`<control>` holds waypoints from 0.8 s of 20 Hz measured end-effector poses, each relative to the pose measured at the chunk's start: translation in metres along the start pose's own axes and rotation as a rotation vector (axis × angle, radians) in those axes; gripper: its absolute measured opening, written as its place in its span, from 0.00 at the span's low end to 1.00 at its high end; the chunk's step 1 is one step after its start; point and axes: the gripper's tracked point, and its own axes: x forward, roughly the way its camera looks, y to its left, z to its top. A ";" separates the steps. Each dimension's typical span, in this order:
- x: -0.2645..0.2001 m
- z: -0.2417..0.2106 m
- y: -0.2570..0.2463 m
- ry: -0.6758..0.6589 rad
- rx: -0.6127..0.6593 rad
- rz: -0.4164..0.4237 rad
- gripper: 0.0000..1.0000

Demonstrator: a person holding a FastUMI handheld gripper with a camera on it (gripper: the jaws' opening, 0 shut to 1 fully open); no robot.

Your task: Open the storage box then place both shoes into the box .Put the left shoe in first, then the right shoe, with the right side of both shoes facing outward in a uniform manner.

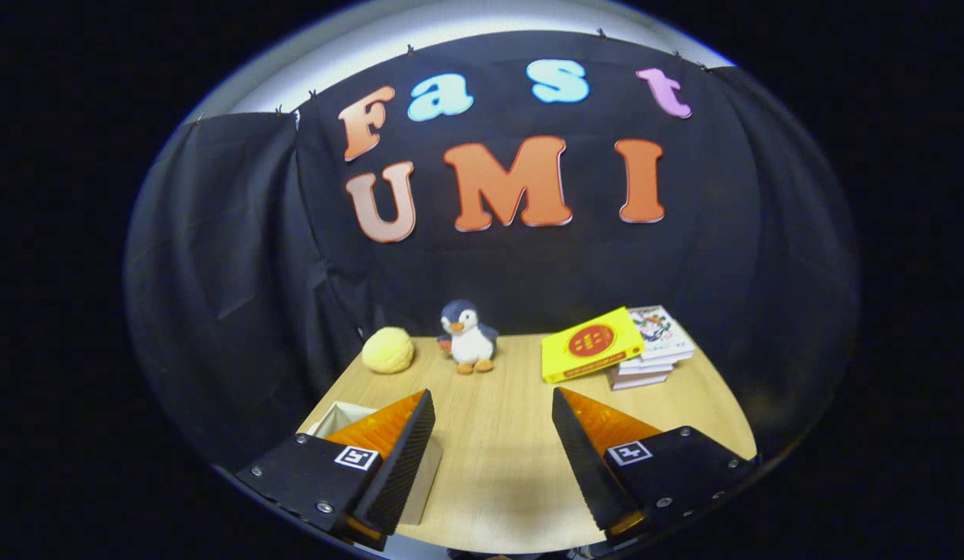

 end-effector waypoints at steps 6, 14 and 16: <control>-0.030 0.064 -0.104 -0.227 -0.047 -0.160 0.94; -0.069 0.120 -0.152 -0.468 -0.063 -0.205 0.94; -0.077 0.130 -0.157 -0.508 -0.055 -0.197 0.94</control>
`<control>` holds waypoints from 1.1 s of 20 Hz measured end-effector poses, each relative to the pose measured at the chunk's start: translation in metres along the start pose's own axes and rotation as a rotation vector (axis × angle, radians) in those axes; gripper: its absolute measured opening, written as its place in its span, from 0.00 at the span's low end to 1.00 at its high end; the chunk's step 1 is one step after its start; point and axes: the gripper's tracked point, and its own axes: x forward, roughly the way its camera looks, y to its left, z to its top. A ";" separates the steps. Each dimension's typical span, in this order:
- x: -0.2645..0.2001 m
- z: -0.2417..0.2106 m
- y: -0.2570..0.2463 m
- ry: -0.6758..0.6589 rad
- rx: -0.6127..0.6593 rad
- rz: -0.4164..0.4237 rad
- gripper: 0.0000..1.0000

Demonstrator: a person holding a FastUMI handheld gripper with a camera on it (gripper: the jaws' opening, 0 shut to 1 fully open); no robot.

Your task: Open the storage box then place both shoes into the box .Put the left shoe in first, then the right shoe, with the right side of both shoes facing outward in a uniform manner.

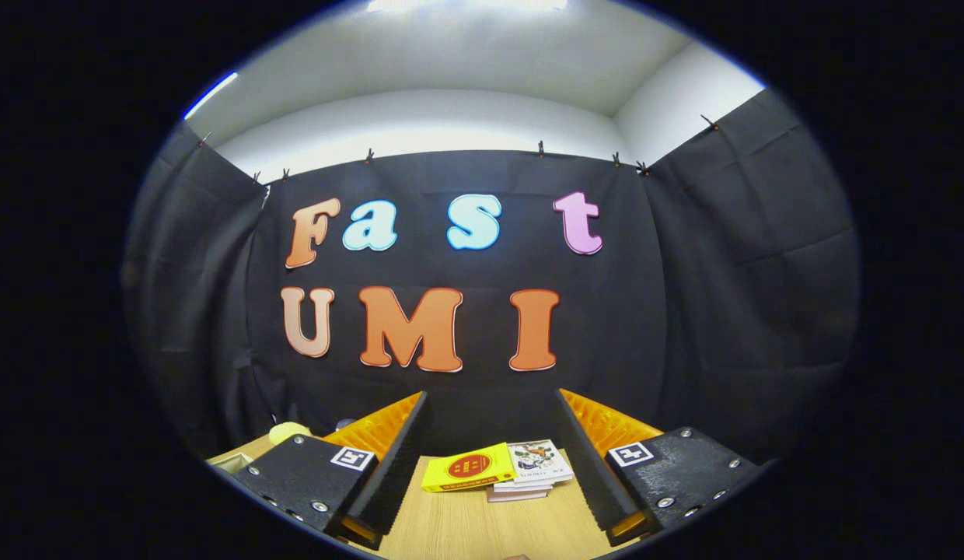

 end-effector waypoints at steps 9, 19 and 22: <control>-0.001 0.013 0.007 -0.055 -0.008 0.049 0.94; 0.002 0.008 0.050 -0.031 -0.024 0.134 0.94; 0.004 0.008 0.066 -0.026 -0.030 0.170 0.94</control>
